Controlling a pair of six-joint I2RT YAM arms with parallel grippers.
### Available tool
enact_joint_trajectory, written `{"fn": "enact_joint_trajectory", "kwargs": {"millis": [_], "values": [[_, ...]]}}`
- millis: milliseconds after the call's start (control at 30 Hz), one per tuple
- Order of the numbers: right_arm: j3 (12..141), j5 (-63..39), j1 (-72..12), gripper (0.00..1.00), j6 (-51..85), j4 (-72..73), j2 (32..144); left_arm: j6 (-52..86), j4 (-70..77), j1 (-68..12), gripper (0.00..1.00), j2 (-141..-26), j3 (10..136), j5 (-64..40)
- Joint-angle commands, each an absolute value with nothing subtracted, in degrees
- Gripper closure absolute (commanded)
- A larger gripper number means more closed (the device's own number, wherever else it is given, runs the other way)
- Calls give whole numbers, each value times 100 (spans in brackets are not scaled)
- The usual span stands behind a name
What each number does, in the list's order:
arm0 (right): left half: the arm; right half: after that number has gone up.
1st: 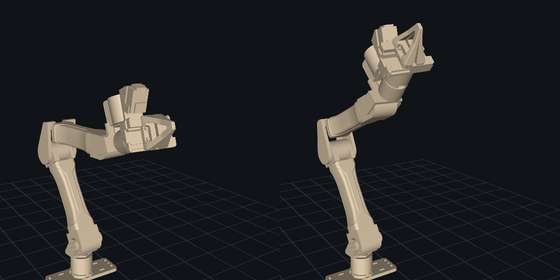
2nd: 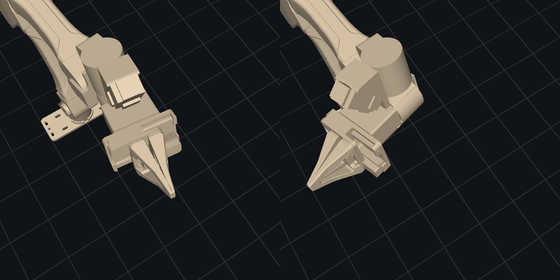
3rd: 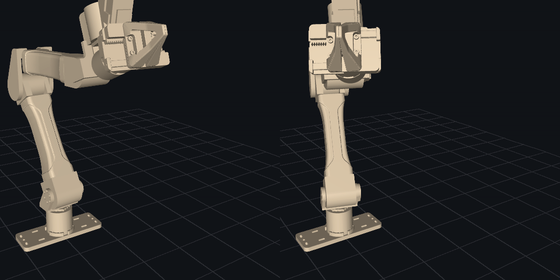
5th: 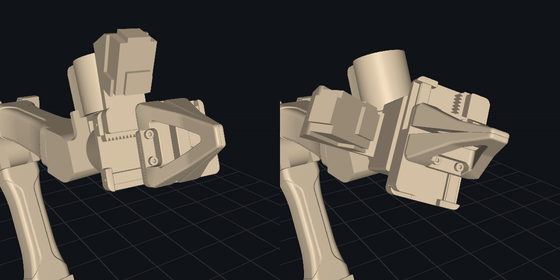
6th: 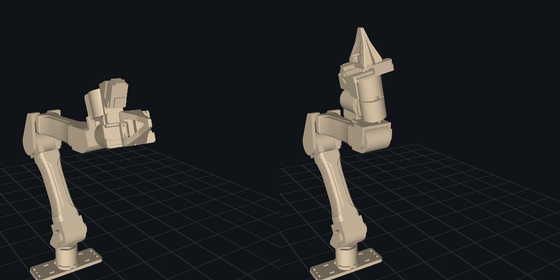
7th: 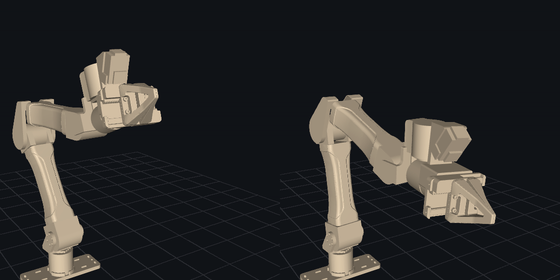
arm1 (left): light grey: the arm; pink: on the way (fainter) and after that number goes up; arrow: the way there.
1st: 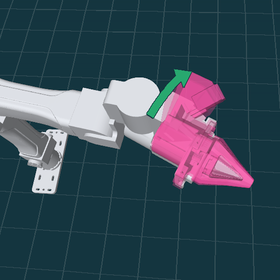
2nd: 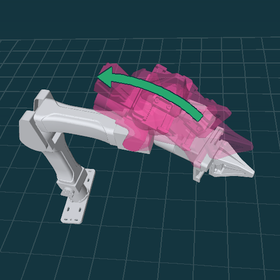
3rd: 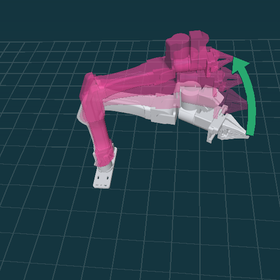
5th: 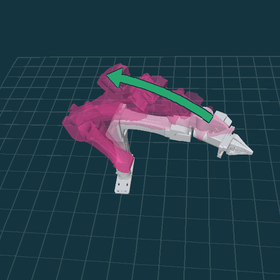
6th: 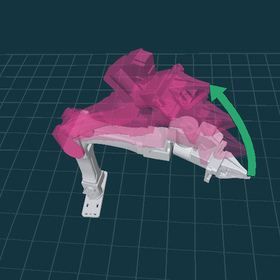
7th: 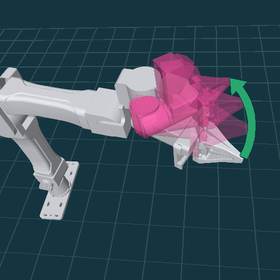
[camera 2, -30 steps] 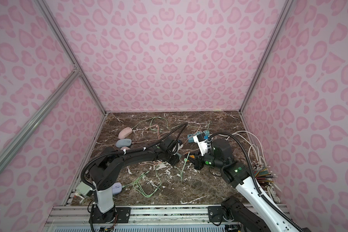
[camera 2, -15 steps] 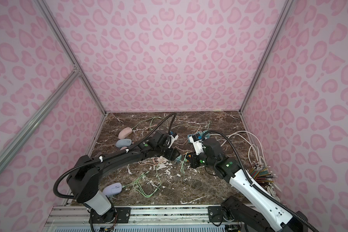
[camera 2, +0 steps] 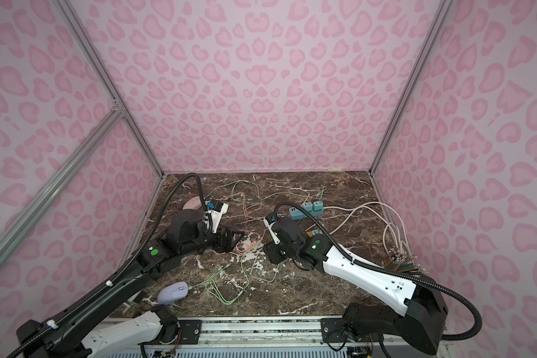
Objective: Unplug the wireless mouse
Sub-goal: Place the power cord at the center of the board, then pick up the mouse from the center of the board.
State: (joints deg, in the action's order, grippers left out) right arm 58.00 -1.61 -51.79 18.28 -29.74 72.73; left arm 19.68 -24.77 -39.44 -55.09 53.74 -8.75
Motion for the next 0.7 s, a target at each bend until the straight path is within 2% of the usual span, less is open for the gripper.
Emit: {"fn": "enact_joint_trajectory", "kwargs": {"millis": [0,133,233,367,467,667], "values": [[5942,79,-5494,40,1673,-3439,7427,1997,-2903,-3937,27,-5197,5440,-1004],[5746,-878,-6251,46,1411,-2957,7606,1973,-2914,-3937,36,-4859,5326,-935],[5832,-1565,-6572,48,1335,-2279,8100,1932,-2872,-3937,38,-4814,5295,-994],[6697,-1435,-6736,45,1115,-2379,9363,1845,-2581,-3937,38,-4973,5203,-1275],[7410,-1354,-6865,47,933,-2599,10397,1760,-2505,-3937,38,-5059,5279,-1241],[8306,-1713,-7061,53,958,-2454,11744,1622,-2674,-3937,37,-4823,5526,-806]]}}
